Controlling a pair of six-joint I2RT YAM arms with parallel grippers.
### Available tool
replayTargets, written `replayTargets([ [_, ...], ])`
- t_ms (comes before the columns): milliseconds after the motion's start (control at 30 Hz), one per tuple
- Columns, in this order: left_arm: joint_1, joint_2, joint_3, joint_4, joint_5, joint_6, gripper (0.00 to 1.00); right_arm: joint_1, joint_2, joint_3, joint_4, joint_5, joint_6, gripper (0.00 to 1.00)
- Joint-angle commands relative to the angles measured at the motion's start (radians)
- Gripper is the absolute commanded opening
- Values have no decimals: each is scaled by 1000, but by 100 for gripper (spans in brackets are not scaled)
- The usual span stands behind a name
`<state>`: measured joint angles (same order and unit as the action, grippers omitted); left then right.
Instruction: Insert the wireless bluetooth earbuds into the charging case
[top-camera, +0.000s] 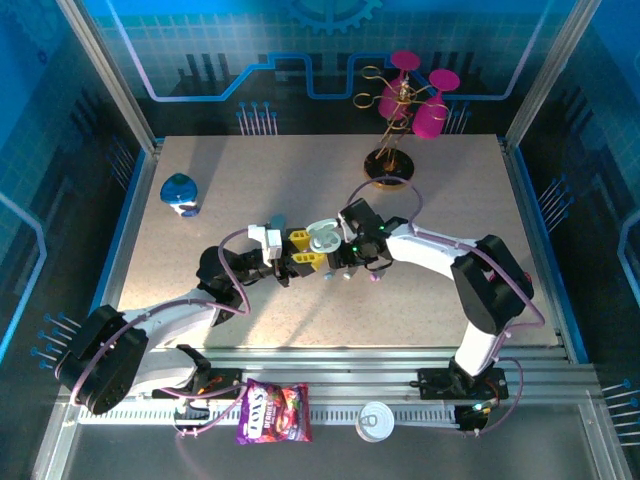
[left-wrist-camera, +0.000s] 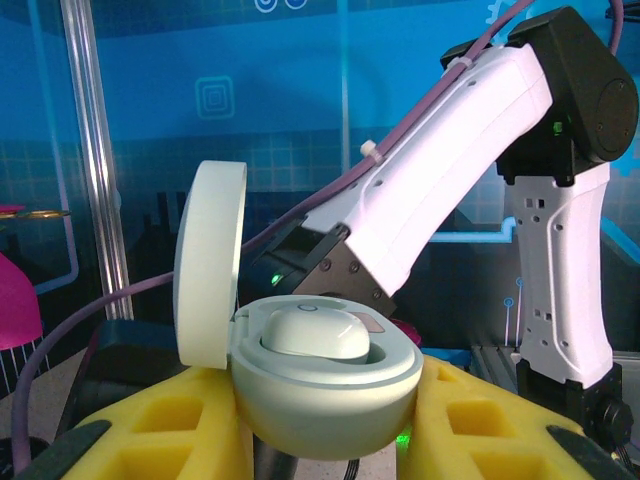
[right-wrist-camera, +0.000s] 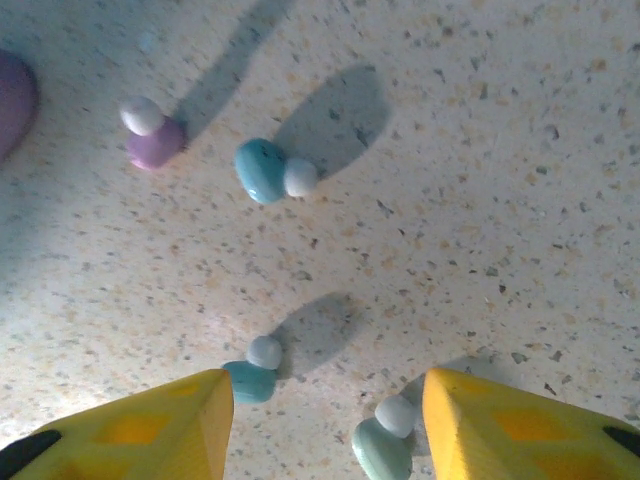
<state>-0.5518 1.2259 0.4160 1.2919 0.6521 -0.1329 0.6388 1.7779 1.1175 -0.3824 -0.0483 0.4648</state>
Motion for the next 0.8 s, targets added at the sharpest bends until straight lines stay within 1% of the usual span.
replayTargets([
  [0, 6, -4, -18, 43, 11, -14, 22, 15, 46, 29, -70, 12, 8, 53],
  [200, 5, -18, -22, 31, 9, -9, 22, 23, 81, 41, -78, -1, 4, 53],
  [500, 4, -27, -26, 29, 9, -8, 22, 48, 96, 49, -35, -107, -42, 53],
  [633, 5, -34, -30, 22, 7, -6, 22, 56, 104, 63, -41, -132, -71, 52],
  [767, 4, -45, -32, 9, 7, 0, 22, 67, 118, 92, -64, -192, -125, 51],
])
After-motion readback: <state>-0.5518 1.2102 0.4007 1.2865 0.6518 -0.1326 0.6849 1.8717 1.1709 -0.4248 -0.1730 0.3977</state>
